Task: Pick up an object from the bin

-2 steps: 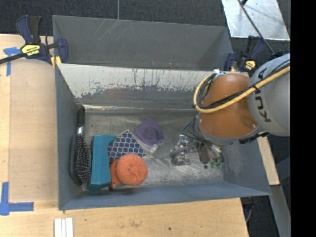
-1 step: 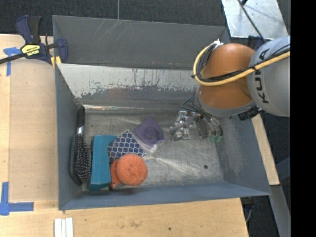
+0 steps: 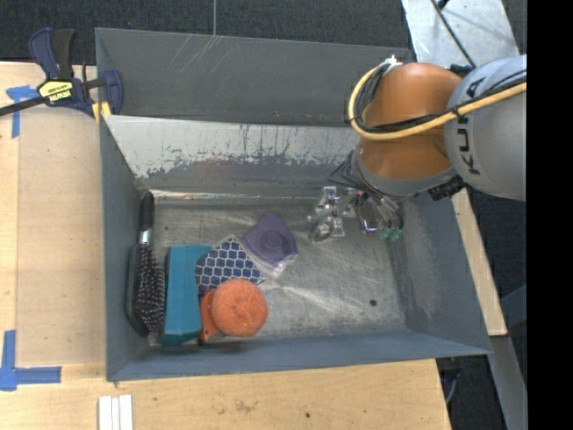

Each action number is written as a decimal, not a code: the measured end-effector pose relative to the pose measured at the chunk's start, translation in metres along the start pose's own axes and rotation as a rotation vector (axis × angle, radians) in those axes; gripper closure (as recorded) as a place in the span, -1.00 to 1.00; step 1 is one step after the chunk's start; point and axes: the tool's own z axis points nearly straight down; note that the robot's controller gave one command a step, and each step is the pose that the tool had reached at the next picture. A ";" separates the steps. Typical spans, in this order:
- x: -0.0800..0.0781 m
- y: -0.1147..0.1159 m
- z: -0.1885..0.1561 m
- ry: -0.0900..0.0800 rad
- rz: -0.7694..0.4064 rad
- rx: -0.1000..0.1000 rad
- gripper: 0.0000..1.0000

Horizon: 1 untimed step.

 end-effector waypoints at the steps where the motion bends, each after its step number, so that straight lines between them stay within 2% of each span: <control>1: 0.018 0.012 -0.037 0.015 -0.044 0.000 1.00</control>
Offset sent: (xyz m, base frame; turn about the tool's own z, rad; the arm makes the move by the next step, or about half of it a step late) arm 0.0064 -0.0325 0.0765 -0.4191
